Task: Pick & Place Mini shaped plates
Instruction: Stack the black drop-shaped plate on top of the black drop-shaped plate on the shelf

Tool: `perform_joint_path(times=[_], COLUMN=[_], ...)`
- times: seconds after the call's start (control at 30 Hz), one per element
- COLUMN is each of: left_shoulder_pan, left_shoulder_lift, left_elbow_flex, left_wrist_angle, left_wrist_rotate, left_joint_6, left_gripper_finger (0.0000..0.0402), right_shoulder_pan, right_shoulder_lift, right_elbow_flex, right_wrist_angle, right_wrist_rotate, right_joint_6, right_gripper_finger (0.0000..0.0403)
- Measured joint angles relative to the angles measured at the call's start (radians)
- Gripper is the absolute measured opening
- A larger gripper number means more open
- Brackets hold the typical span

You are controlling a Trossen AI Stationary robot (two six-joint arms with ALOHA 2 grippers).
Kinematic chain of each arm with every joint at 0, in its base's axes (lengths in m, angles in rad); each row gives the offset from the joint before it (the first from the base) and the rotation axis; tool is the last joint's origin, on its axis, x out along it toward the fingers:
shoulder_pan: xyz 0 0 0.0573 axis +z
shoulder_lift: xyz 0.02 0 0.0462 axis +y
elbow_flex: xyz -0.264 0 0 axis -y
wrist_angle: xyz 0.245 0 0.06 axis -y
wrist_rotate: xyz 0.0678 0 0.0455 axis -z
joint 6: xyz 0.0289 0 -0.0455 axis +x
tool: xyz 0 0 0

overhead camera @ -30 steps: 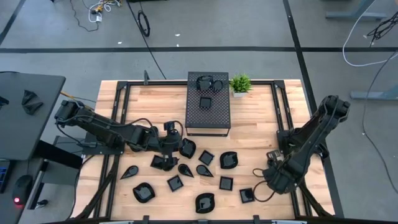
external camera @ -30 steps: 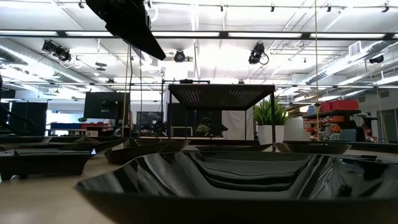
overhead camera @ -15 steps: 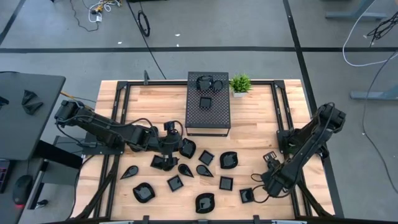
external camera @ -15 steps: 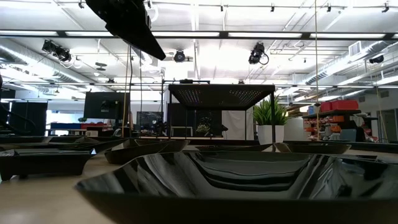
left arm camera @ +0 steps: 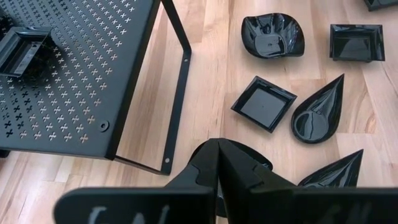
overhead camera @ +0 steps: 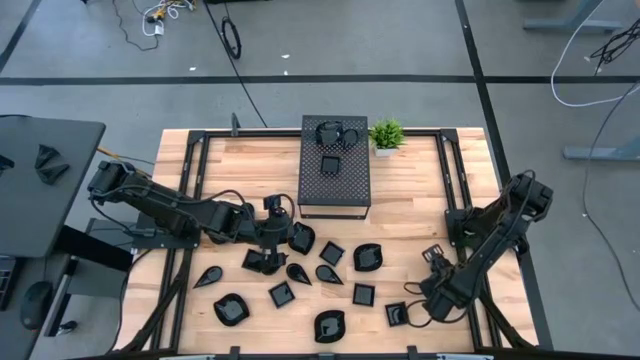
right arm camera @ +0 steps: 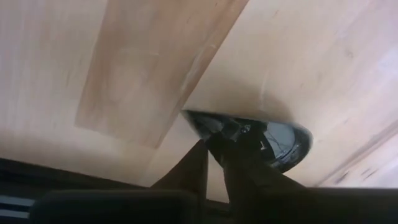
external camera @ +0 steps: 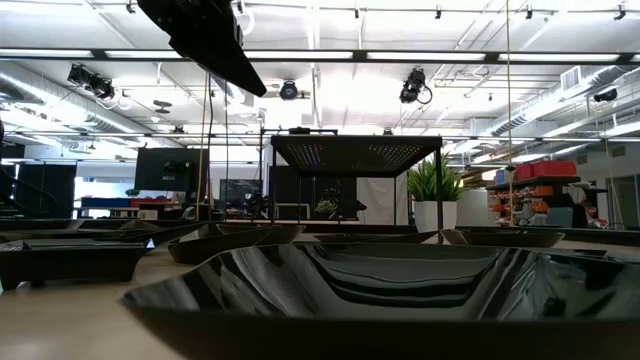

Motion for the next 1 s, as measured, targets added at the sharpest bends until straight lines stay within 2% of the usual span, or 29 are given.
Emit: perform_joint_path(times=[0.17, 0.47, 0.57, 0.7, 0.8, 0.9, 1.0], left_shoulder_pan=[0.0, 0.0, 0.0, 0.0, 0.0, 0.0, 0.0], left_shoulder_lift=[0.0, 0.0, 0.0, 0.0, 0.0, 0.0, 0.0], left_elbow_flex=[0.0, 0.0, 0.0, 0.0, 0.001, 0.001, 0.001], left_wrist_angle=[0.0, 0.001, 0.001, 0.002, 0.002, 0.002, 0.003], left_wrist_rotate=[0.0, 0.0, 0.0, 0.0, 0.0, 0.0, 0.0], left_joint_6=[0.0, -0.006, -0.007, -0.009, -0.022, -0.029, -0.037], left_gripper_finger=[0.0014, 0.0014, 0.0014, 0.0014, 0.0014, 0.0014, 0.0014], right_shoulder_pan=[0.003, -0.029, -0.063, -0.132, -0.204, -0.305, -0.456], right_shoulder_lift=[0.0, -0.007, -0.038, -0.109, -0.158, -0.187, -0.2], right_elbow_flex=[0.017, 0.142, 0.202, 0.315, 0.42, 0.518, 0.583], right_wrist_angle=[-0.023, -0.166, -0.204, -0.236, -0.234, -0.208, -0.13], right_wrist_rotate=[0.001, 0.082, 0.163, 0.331, 0.471, 0.619, 0.677], right_joint_6=[0.009, 0.01, 0.035, 0.009, -0.123, -0.34, -0.623], right_gripper_finger=[0.0007, 0.0003, 0.0003, 0.0002, 0.0002, 0.0002, 0.0002])
